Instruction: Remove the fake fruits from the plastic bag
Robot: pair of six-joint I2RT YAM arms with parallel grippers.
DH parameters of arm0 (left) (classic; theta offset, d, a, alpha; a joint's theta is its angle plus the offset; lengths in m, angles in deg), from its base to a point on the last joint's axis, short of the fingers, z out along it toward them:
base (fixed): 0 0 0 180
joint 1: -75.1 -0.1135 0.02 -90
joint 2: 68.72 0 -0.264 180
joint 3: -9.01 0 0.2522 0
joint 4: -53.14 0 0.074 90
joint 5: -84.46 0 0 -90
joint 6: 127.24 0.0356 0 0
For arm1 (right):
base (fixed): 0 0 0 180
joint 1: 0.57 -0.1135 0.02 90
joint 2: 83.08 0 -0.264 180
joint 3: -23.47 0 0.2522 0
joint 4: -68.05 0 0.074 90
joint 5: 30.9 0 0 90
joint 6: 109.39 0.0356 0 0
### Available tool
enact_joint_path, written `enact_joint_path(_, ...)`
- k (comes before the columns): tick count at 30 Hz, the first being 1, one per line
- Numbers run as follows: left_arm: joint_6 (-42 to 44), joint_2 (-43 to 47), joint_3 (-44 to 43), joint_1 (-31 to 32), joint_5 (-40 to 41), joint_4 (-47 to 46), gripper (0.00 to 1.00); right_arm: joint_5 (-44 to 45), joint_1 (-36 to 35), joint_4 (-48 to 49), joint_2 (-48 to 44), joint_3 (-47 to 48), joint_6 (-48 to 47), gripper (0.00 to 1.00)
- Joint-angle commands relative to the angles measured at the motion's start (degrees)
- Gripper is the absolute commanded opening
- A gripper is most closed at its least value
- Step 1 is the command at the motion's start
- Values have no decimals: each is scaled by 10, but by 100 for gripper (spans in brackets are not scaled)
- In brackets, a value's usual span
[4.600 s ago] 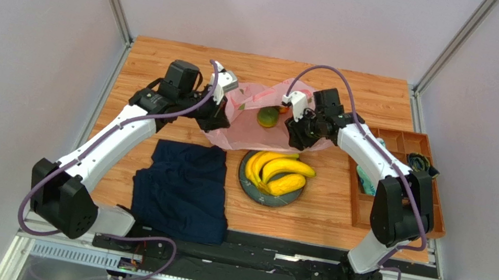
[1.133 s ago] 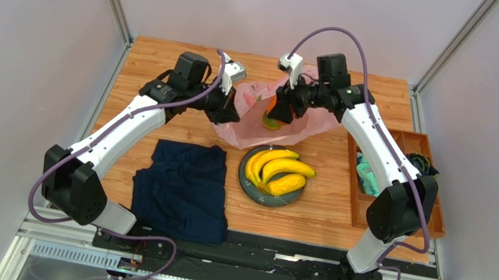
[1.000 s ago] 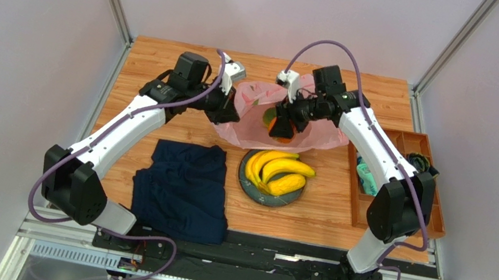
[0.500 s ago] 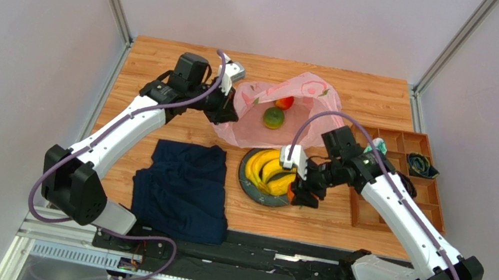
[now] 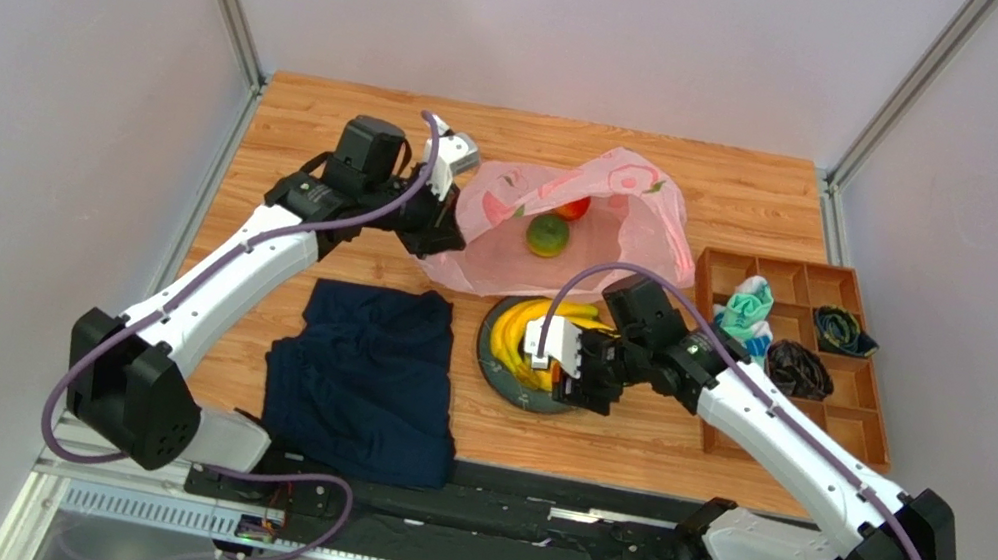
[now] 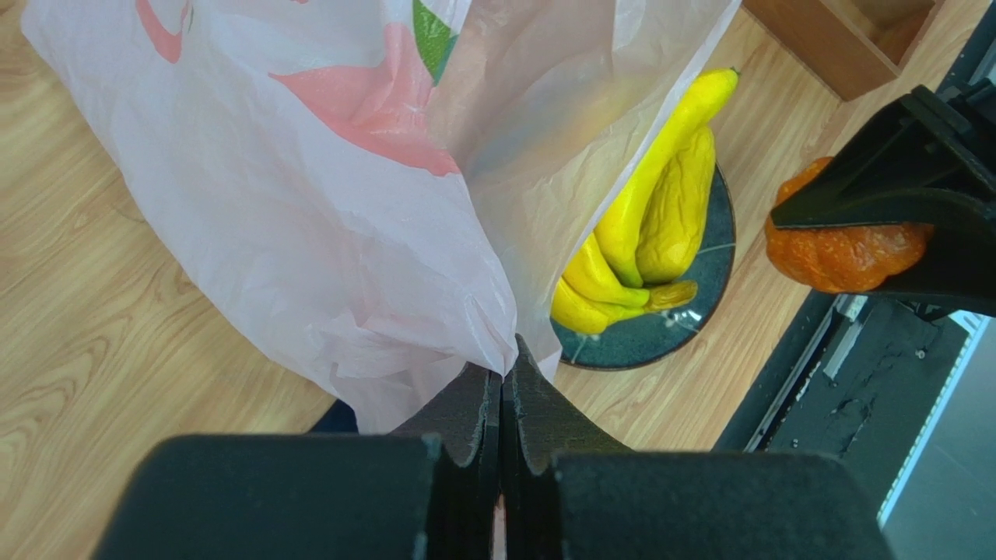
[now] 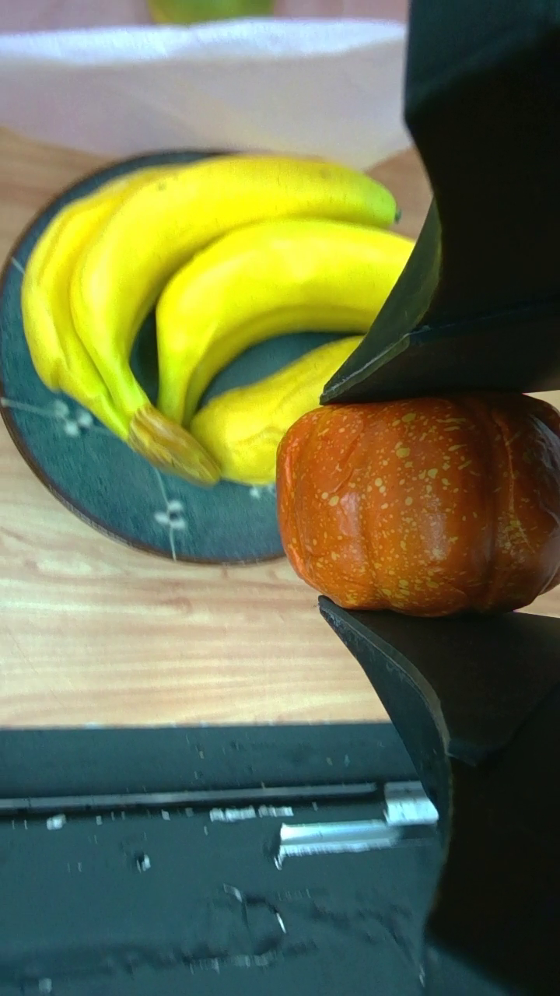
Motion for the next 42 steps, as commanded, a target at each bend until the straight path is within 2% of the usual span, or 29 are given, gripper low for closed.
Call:
enact_joint_path(1,13,31,9,-6,0,-9,0,16,-3,93,-8,-21,-23,23)
enact_joint_path(6,9,33,16,-10,-4,-13,0,-14,-8,95,15,-28,-36,23)
enact_joint_path(11,10,29,14,-12,-6,-10,0,-16,-18,140,40,-48,-36,25)
enact_joint_path(16,13,28,12,-14,-8,-5,0,-44,-24,117,57,-45,-46,27)
enact_joint_path(27,17,31,21,-17,-14,-4,0,-29,-28,142,70,-77,-83,34)
enact_joint_path(33,20,29,15,-17,-14,2,0,-9,-28,172,77,-98,-92,52)
enact_joint_path(38,19,25,12,-18,-18,2,0,11,-27,191,65,-116,-111,62)
enact_joint_path(39,20,24,11,-17,-18,2,0,12,-28,192,62,-117,-112,87)
enact_joint_path(42,20,20,6,-18,-20,3,0,15,-28,192,48,-123,-117,93)
